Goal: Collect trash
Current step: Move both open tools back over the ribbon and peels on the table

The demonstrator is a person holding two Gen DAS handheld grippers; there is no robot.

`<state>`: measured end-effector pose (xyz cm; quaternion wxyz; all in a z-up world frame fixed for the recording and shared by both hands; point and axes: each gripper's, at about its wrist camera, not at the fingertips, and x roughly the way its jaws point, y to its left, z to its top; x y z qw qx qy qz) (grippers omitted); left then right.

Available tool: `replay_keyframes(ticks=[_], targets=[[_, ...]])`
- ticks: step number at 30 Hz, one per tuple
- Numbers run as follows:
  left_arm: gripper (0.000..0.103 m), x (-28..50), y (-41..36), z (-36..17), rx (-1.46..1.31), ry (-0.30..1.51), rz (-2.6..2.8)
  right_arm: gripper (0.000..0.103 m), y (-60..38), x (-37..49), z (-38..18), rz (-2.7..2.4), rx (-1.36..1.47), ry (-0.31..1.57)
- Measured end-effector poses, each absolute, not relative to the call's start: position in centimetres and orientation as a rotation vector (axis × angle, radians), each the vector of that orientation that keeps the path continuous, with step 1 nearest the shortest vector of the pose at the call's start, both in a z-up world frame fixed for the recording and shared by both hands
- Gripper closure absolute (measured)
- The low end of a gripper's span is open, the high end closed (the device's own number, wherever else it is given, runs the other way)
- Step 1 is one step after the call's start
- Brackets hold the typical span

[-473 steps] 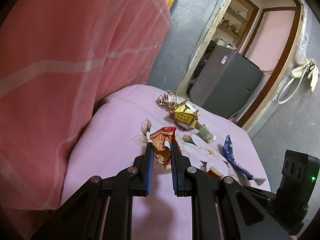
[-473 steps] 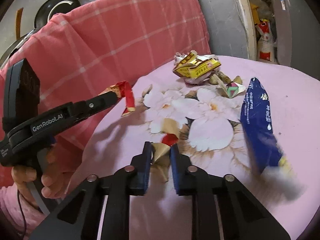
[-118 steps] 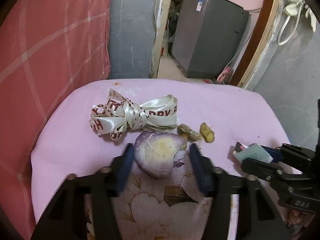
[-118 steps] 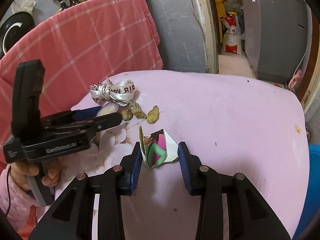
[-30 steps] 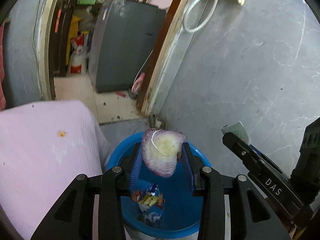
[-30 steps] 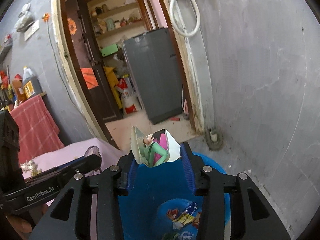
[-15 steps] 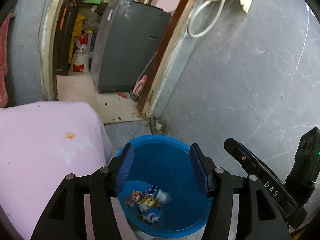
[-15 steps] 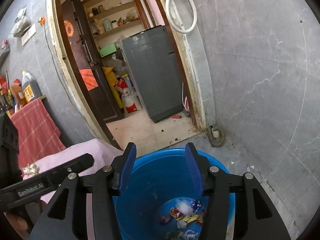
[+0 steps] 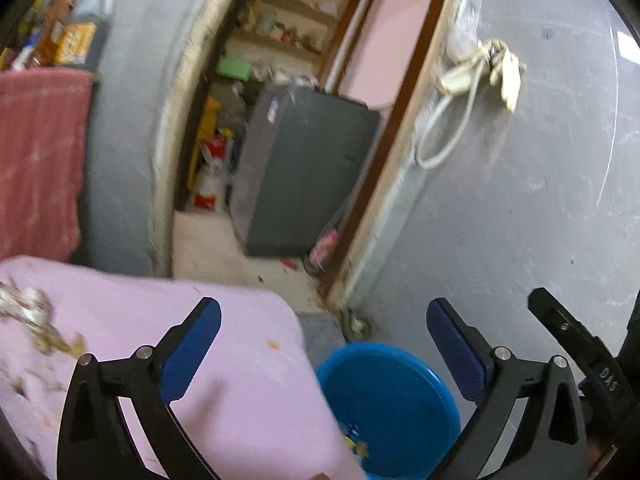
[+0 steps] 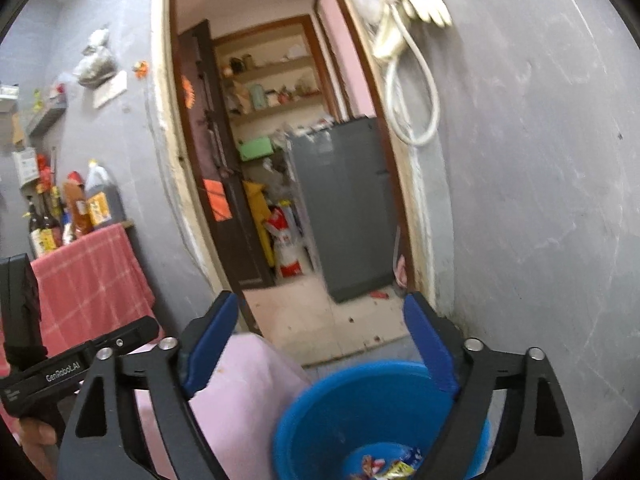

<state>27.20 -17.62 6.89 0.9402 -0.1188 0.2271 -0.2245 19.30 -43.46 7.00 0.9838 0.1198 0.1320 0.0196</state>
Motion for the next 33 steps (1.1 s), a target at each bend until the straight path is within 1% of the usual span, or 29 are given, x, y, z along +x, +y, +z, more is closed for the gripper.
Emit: replay_keyframes(ticks=[1, 3, 4, 8, 20, 26, 33], targets=[[0.002, 26.9, -16.8, 7.4, -0.237, 0.443, -0.447, 0.01, -42.9, 19.2, 7.4, 0.049, 0.239, 0.255], [0.002, 26.3, -15.5, 8.3, -0.224, 0.416, -0.425, 0.0, -41.9, 19.2, 8.1, 0.067, 0.238, 0.232], [0.002, 26.0, -14.9, 8.7, -0.219, 0.406, -0.415, 0.0, -41.4, 19.1, 8.4, 0.077, 0.237, 0.219], [0.002, 24.8, -12.0, 9.9, -0.211, 0.362, -0.374, 0.0, -39.3, 18.9, 9.2, 0.113, 0.228, 0.191], [0.002, 22.3, -5.0, 10.9, -0.167, 0.291, -0.222, 0.0, -31.9, 19.3, 10.2, 0.251, 0.218, 0.106], [0.002, 21.4, -1.1, 10.2, -0.17, 0.272, -0.142, 0.0, -28.5, 19.7, 9.9, 0.307, 0.217, 0.095], [0.002, 20.6, 2.6, 8.4, -0.166, 0.29, -0.059, 0.0, -25.0, 20.9, 8.8, 0.368, 0.19, 0.141]])
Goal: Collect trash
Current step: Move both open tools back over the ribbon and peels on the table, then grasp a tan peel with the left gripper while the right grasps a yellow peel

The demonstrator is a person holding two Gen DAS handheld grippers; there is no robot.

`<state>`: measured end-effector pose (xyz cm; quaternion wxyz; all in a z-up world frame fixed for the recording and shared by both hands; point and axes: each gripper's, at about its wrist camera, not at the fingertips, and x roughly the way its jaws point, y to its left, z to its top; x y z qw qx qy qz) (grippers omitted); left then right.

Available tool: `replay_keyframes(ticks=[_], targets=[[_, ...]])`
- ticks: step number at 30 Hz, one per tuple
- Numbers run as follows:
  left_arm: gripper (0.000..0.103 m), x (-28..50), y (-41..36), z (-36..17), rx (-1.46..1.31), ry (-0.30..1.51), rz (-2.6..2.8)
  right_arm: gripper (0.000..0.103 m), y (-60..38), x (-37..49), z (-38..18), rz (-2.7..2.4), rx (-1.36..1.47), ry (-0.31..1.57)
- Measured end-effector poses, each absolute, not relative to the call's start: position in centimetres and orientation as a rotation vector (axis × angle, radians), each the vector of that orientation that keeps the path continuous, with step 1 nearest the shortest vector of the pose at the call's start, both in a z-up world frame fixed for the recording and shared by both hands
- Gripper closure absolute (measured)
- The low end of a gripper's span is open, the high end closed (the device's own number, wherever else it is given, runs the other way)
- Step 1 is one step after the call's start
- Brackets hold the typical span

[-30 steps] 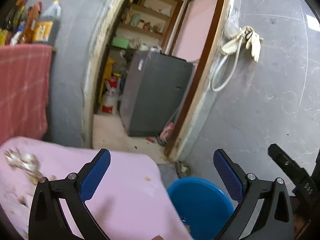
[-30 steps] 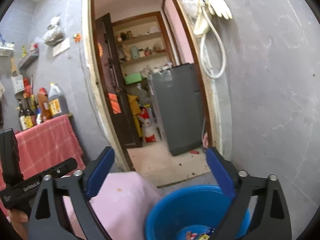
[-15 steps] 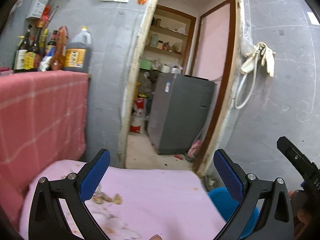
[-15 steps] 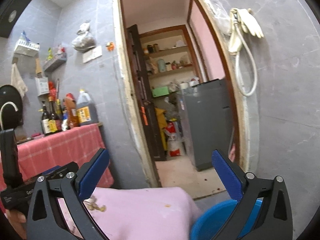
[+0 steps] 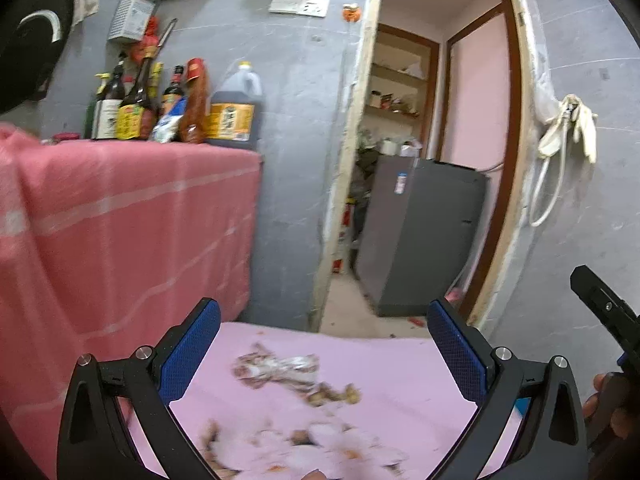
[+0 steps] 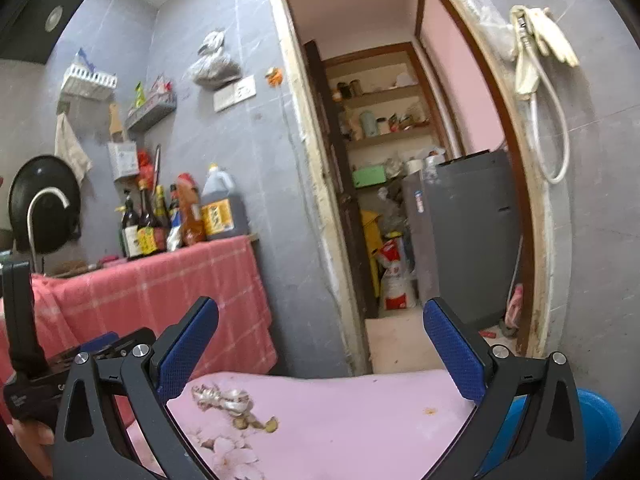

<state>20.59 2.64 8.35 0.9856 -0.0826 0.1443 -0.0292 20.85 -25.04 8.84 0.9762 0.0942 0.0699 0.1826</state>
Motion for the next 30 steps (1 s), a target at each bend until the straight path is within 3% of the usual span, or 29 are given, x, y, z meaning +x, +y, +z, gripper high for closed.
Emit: replay_keyframes(ticks=[17, 21, 23, 30], targets=[[0.002, 23.1, 9.0, 0.9, -0.269, 0.552, -0.027, 0.001, -19.8, 26.2, 2.7, 0.471, 0.036, 0.445], [0.003, 23.9, 8.9, 0.4, -0.291, 0.59, -0.04, 0.017, -19.2, 27.7, 1.1, 0.501, 0.025, 0.545], [0.007, 24.4, 8.5, 0.2, -0.277, 0.612, -0.058, 0.02, -19.0, 28.5, 0.4, 0.517, 0.015, 0.597], [0.041, 27.0, 6.8, -1.0, -0.226, 0.72, -0.118, 0.054, -17.3, 31.3, -1.6, 0.6, -0.031, 0.757]])
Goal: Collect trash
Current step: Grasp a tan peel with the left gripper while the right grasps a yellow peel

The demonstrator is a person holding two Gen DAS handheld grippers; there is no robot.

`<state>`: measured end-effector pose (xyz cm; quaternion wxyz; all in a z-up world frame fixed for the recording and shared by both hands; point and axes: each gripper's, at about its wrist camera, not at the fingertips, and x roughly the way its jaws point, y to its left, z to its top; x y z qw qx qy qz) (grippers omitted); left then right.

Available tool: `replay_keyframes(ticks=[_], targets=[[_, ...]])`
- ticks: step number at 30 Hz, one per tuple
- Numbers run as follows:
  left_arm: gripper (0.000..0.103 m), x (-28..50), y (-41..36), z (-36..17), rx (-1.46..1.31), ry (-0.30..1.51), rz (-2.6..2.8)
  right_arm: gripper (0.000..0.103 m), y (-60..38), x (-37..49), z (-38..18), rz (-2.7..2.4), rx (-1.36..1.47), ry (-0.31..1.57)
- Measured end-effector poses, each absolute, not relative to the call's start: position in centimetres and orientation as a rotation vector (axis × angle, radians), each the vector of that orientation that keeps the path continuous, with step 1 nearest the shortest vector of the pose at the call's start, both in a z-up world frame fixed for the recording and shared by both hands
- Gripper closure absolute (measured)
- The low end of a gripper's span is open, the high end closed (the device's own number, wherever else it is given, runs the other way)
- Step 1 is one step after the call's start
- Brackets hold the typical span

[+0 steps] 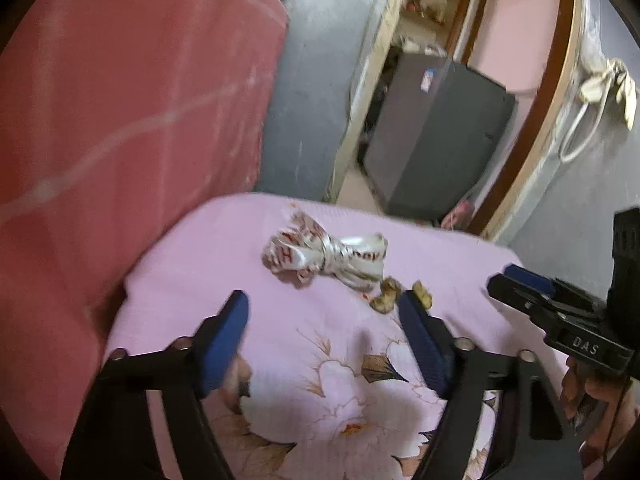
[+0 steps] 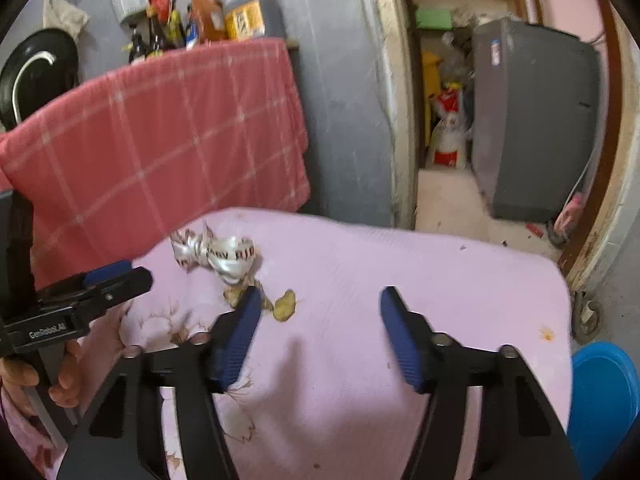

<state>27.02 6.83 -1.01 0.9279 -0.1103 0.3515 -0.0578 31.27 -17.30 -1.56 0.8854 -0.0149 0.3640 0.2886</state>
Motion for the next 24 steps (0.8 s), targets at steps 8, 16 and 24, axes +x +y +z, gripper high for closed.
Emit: replay_keyframes(ticks=[8, 16, 24], targets=[[0.058, 29.5, 5.0, -2.5, -0.167, 0.834, -0.175, 0.067, -14.2, 33.5, -4.0, 0.688, -0.116, 0.903], [0.058, 30.3, 4.4, -3.2, -0.141, 0.869, -0.197, 0.081, -12.4, 34.2, -5.2, 0.692, -0.199, 0.952], [0.058, 31.6, 2.7, -3.4, -0.066, 0.896, -0.241, 0.091, -13.9, 35.0, -5.0, 0.671, -0.142, 0.949]])
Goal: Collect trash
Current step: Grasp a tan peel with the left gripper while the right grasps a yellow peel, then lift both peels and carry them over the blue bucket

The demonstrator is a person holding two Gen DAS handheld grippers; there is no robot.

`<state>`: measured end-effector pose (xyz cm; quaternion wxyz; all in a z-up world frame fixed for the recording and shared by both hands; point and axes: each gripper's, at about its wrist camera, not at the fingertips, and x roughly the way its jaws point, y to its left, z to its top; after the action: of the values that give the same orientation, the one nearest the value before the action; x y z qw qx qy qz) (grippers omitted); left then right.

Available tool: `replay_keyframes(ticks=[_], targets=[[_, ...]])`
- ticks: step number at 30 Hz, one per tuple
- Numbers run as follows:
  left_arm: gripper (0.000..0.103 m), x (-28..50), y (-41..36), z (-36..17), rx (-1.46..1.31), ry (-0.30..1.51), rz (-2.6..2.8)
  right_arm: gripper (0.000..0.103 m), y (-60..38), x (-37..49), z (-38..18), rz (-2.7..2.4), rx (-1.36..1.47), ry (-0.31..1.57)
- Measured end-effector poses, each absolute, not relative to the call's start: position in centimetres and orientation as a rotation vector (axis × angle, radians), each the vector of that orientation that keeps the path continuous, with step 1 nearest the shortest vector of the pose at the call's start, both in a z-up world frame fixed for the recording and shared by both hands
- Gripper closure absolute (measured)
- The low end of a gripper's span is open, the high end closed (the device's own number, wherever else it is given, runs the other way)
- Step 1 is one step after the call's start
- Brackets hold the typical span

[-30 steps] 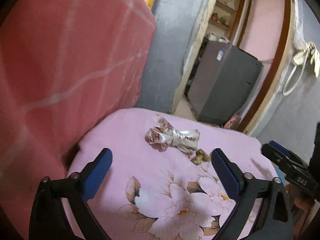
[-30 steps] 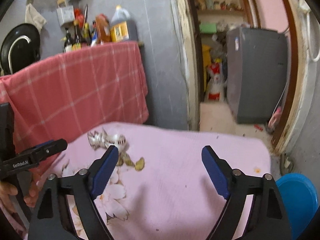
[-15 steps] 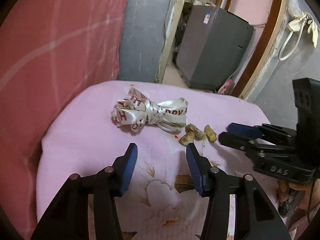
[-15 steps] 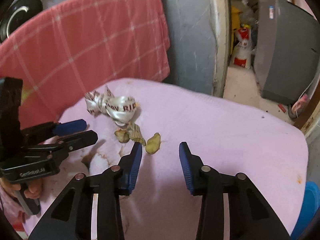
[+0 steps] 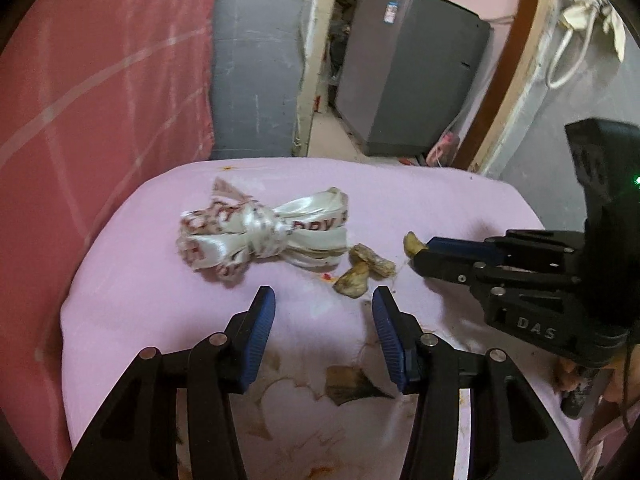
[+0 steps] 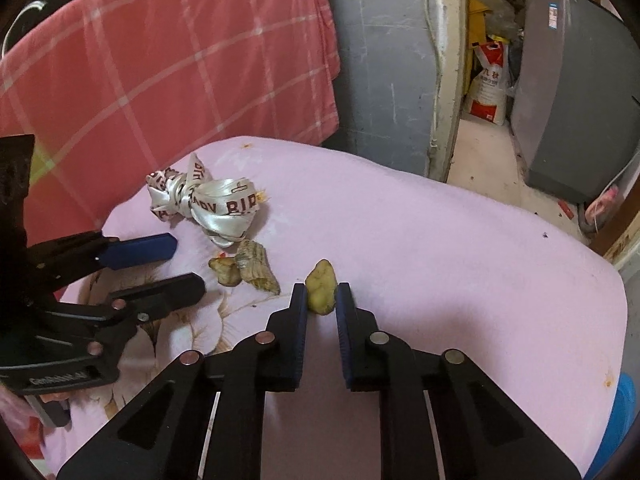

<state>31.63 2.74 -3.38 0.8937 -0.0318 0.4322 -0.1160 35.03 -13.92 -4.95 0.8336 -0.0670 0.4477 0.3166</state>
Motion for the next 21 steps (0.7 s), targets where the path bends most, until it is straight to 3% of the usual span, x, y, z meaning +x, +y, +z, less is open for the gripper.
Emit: replay_keyframes(ticks=[8, 13, 21], targets=[[0.07, 33.8, 0.3, -4.1, 0.025, 0.937, -0.257, 0.091, -15.4, 34.4, -4.5, 0.651, -0.096, 0.936], [0.087, 34.1, -0.1, -4.4, 0.047, 0.953, -0.259, 0.091, -15.9, 33.9, -4.3, 0.645, -0.081, 0.924], [0.087, 33.0, -0.4, -4.2, 0.005, 0.949, -0.234, 0.091, -16.7, 32.8, -3.7, 0.634, -0.039, 0.89]])
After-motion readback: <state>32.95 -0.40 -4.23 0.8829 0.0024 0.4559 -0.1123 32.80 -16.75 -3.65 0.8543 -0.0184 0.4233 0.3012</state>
